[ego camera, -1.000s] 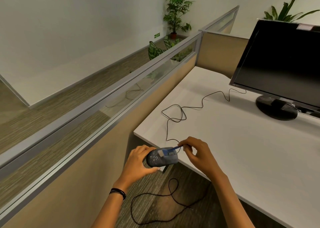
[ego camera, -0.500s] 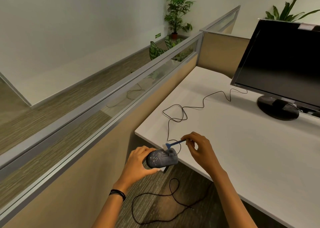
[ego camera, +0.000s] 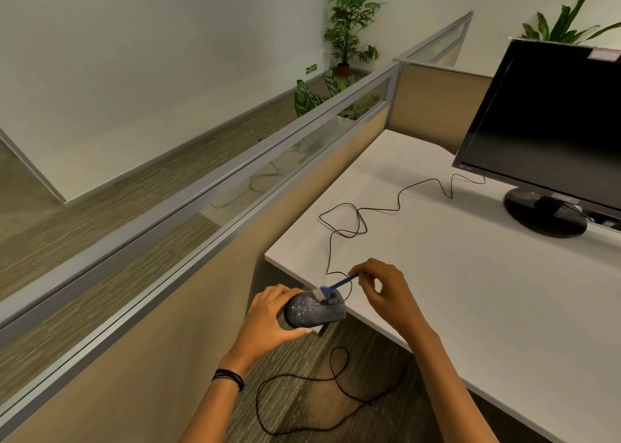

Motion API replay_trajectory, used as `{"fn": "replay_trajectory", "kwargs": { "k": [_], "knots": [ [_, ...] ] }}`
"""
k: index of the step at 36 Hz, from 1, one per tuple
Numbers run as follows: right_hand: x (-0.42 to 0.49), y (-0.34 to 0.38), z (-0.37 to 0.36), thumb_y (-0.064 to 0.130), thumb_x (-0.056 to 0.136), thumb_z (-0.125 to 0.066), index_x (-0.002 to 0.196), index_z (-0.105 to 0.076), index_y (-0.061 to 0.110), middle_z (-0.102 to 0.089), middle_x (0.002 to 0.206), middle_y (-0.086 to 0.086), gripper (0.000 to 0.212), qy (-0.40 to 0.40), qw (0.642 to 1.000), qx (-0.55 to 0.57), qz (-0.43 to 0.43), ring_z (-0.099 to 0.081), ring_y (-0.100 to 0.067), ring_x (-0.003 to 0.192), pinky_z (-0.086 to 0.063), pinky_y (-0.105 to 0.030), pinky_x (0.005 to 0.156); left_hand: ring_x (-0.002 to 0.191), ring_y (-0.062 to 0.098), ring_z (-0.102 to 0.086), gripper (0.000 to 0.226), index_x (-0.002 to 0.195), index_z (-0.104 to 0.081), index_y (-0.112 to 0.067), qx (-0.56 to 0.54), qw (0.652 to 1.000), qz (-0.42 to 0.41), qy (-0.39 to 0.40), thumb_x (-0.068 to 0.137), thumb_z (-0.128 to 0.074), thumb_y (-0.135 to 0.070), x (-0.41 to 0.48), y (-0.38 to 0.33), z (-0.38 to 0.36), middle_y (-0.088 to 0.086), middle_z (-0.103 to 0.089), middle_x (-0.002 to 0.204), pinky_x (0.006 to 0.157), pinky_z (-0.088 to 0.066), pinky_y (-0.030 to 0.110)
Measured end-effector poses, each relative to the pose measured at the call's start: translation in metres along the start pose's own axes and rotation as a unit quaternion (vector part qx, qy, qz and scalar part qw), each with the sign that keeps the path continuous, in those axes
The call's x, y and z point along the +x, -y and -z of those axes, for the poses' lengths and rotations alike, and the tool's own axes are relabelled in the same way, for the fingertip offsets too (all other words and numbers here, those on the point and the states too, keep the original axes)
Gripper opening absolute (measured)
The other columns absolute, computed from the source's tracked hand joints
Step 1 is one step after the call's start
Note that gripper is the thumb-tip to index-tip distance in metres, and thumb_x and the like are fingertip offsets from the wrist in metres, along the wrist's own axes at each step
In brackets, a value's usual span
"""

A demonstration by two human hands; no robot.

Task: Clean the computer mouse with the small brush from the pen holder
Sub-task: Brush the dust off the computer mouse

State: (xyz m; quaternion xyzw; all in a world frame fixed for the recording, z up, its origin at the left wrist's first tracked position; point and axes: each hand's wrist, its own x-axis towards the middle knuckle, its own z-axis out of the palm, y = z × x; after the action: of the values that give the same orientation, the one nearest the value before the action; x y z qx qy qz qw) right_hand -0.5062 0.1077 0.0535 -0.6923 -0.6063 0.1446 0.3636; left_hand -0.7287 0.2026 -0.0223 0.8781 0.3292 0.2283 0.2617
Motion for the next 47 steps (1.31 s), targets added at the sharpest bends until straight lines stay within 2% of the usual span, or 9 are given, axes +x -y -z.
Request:
{"fn": "replay_trajectory", "kwargs": {
  "k": [6, 10, 14, 18, 23, 29, 34, 40, 47],
  "knots": [
    [0.003, -0.012, -0.007, 0.011, 0.089, -0.052, 0.097, -0.063, 0.018, -0.066, 0.092, 0.002, 0.015, -0.036, 0.999, -0.035, -0.011, -0.059, -0.016, 0.081, -0.05, -0.034, 0.082, 0.101, 0.002, -0.042, 0.068, 0.121, -0.05, -0.03, -0.006, 1.0, 0.005, -0.002, 0.064, -0.066, -0.064, -0.002, 0.003, -0.001, -0.014, -0.05, 0.107, 0.091, -0.034, 0.027],
    [0.002, -0.006, -0.005, 0.009, 0.089, -0.051, 0.092, -0.063, 0.018, -0.058, 0.084, 0.016, 0.015, -0.021, 0.999, 0.032, -0.01, -0.057, -0.007, 0.078, -0.049, -0.027, 0.077, 0.103, 0.003, -0.042, 0.07, 0.122, -0.05, -0.03, -0.003, 1.0, 0.008, -0.004, 0.064, -0.064, -0.066, -0.002, 0.004, -0.001, -0.014, -0.05, 0.108, 0.091, -0.032, 0.027],
    [0.004, -0.01, -0.006, 0.005, 0.087, -0.052, 0.089, -0.064, 0.014, -0.064, 0.085, 0.005, 0.016, -0.018, 0.999, 0.031, -0.033, -0.06, -0.012, 0.075, -0.052, -0.027, 0.071, 0.103, 0.002, -0.041, 0.07, 0.122, -0.05, -0.03, -0.004, 1.0, 0.005, -0.002, 0.064, -0.064, -0.067, -0.003, 0.006, 0.0, -0.014, -0.05, 0.108, 0.091, -0.031, 0.024],
    [0.007, -0.011, -0.007, 0.004, 0.087, -0.052, 0.092, -0.064, 0.011, -0.062, 0.086, 0.006, 0.015, -0.064, 0.996, 0.033, -0.043, -0.058, -0.009, 0.072, -0.045, -0.014, 0.067, 0.102, 0.0, -0.041, 0.069, 0.121, -0.05, -0.03, 0.0, 1.0, 0.004, -0.002, 0.065, -0.063, -0.068, -0.004, 0.006, 0.0, -0.014, -0.05, 0.107, 0.089, -0.026, 0.017],
    [0.009, -0.006, -0.009, 0.003, 0.088, -0.049, 0.087, -0.064, 0.014, -0.059, 0.077, 0.018, 0.019, -0.01, 0.995, 0.085, -0.049, -0.058, -0.002, 0.074, -0.047, -0.013, 0.067, 0.103, 0.0, -0.041, 0.069, 0.122, -0.049, -0.031, 0.0, 1.0, 0.008, -0.001, 0.064, -0.064, -0.067, -0.004, 0.007, 0.001, -0.016, -0.049, 0.108, 0.09, -0.025, 0.017],
    [0.01, -0.01, -0.015, 0.004, 0.088, -0.05, 0.09, -0.064, 0.016, -0.063, 0.084, 0.01, 0.018, -0.074, 0.99, 0.106, -0.062, -0.058, -0.002, 0.076, -0.046, -0.009, 0.068, 0.102, 0.001, -0.041, 0.068, 0.121, -0.049, -0.034, -0.004, 1.0, 0.01, -0.003, 0.065, -0.063, -0.068, -0.006, 0.008, 0.002, -0.016, -0.049, 0.107, 0.09, -0.029, 0.021],
    [0.009, -0.007, -0.016, 0.003, 0.088, -0.05, 0.082, -0.062, 0.024, -0.064, 0.077, 0.015, 0.025, -0.016, 0.989, 0.14, -0.049, -0.059, -0.002, 0.074, -0.048, -0.012, 0.067, 0.103, 0.001, -0.041, 0.068, 0.122, -0.047, -0.035, -0.001, 1.0, 0.011, -0.002, 0.065, -0.063, -0.068, -0.006, 0.009, 0.002, -0.018, -0.047, 0.107, 0.09, -0.031, 0.023],
    [0.01, -0.009, -0.02, 0.004, 0.089, -0.05, 0.085, -0.062, 0.023, -0.063, 0.082, 0.011, 0.022, -0.095, 0.983, 0.143, -0.065, -0.06, -0.006, 0.074, -0.046, -0.008, 0.066, 0.103, 0.001, -0.041, 0.07, 0.122, -0.049, -0.032, 0.002, 1.0, 0.01, -0.001, 0.064, -0.061, -0.071, -0.007, 0.006, 0.002, -0.016, -0.048, 0.108, 0.09, -0.025, 0.017],
    [0.009, -0.01, -0.023, 0.005, 0.088, -0.05, 0.081, -0.061, 0.024, -0.063, 0.077, 0.014, 0.022, -0.035, 0.99, 0.114, -0.07, -0.059, -0.006, 0.071, -0.046, -0.011, 0.063, 0.101, 0.0, -0.04, 0.069, 0.121, -0.049, -0.032, 0.002, 1.0, 0.016, 0.002, 0.064, -0.062, -0.069, -0.008, 0.004, 0.002, -0.016, -0.048, 0.106, 0.089, -0.024, 0.016]
  ]
}}
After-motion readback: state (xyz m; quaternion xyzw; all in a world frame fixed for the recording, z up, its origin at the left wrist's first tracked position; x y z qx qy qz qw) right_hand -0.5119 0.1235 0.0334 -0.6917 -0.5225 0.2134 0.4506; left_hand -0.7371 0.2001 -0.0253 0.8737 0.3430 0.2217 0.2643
